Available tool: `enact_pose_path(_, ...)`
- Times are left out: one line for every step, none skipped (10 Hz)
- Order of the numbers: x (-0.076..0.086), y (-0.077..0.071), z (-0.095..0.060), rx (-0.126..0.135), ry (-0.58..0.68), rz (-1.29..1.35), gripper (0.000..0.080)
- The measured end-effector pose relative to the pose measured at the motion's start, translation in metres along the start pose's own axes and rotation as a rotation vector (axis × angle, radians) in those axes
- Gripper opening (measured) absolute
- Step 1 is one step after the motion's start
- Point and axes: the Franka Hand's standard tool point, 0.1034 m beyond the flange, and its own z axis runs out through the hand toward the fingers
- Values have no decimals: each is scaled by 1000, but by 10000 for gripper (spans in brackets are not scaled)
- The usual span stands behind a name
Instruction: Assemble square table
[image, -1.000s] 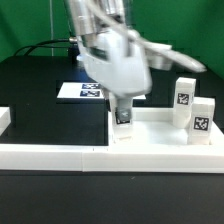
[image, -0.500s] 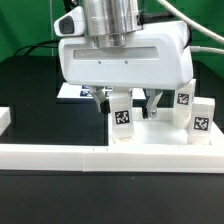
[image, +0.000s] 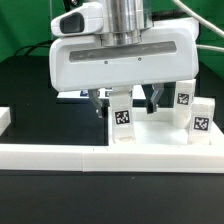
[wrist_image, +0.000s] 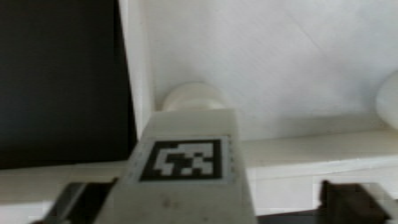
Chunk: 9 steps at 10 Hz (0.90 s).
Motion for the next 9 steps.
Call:
enact_pose_path(0,0,0,0,0,1,411)
enact_pose_path(0,0,0,4,0,96,411)
enact_pose_path(-1,3,1,1,-1,141,288)
enact_pose_path(-1,3,1,0,-1,185,288)
enact_pose_path(-1,3,1,1,-2,260,288)
enact_pose_path(-1,3,1,2,-2,312,288)
enact_pose_path(-1,3,1,1,-1,403,288)
enact_pose_path(0,3,1,-5,11,608,288)
enact_pose_path(0,3,1,0,11,851,288)
